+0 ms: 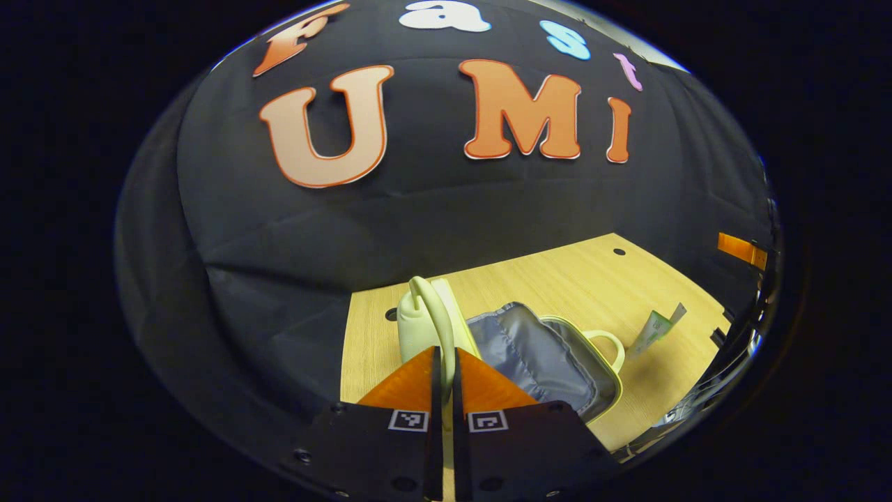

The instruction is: First open the suitcase, pack the skin care products into it, and then close the suitcase.

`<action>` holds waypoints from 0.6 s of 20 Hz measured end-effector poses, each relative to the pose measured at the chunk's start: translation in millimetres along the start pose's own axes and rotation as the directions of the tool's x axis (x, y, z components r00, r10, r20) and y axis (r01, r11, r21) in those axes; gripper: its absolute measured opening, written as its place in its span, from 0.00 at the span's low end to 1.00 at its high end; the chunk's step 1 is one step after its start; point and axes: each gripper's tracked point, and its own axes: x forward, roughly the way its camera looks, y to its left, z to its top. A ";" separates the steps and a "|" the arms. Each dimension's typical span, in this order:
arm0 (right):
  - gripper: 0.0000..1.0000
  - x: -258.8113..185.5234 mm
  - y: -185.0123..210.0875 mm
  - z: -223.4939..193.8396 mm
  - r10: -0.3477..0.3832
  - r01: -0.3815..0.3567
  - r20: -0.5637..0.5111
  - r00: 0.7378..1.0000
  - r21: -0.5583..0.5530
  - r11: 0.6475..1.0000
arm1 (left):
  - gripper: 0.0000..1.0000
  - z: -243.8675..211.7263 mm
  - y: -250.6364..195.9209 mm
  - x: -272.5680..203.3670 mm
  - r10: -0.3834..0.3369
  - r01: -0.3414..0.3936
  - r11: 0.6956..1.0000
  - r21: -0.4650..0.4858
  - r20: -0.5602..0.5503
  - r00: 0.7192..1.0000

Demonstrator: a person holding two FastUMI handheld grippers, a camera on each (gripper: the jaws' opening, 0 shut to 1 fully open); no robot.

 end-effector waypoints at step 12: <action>0.94 -15.6 29.3 -0.5 -0.073 0.074 0.020 0.997 -0.040 0.996 | 0.06 -119.4 132.5 37.8 0.033 -0.071 0.969 -0.237 -0.158 0.987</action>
